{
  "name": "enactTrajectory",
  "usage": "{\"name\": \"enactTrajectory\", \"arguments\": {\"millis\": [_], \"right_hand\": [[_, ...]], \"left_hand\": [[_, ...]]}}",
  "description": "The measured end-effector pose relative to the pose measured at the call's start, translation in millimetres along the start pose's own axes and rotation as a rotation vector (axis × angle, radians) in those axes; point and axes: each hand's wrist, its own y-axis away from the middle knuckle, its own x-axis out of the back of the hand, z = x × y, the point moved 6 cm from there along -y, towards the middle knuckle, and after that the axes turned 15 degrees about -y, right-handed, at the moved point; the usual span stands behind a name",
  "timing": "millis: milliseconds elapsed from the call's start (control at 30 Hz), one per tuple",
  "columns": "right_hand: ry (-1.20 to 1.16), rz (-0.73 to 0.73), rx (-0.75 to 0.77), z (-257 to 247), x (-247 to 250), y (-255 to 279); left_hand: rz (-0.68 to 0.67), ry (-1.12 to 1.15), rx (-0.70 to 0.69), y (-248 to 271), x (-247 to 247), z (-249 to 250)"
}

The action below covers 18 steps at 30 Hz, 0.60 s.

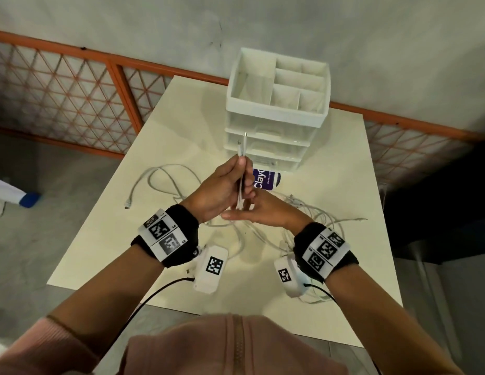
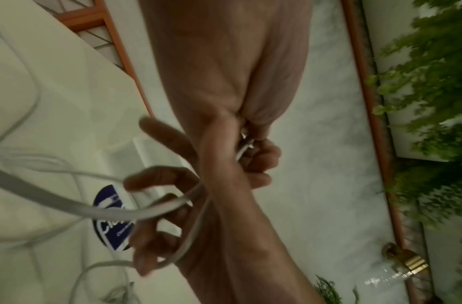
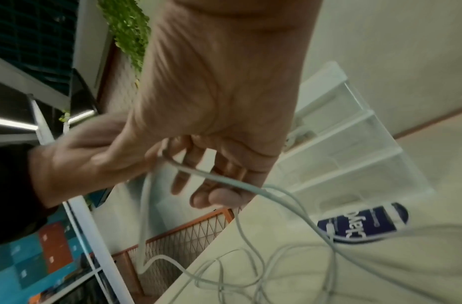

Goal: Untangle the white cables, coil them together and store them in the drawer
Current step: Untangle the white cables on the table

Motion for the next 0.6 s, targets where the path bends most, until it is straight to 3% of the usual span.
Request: {"name": "enactTrajectory", "arguments": {"millis": [167, 300, 400, 500, 600], "right_hand": [[0.004, -0.085, 0.022, 15, -2, -4], [0.326, 0.102, 0.025, 53, 44, 10], [0.282, 0.23, 0.036, 44, 81, 33], [0.143, 0.268, 0.047, 9, 91, 43], [0.036, 0.212, 0.079, -28, 80, 43]], "left_hand": [[0.02, -0.052, -0.15, 4, 5, 32], [0.175, -0.155, -0.206, 14, 45, 55], [0.298, -0.473, -0.173, 25, 64, 54], [0.175, -0.781, -0.096, 25, 50, 33], [0.033, -0.901, -0.036, 17, 26, 13]]}}
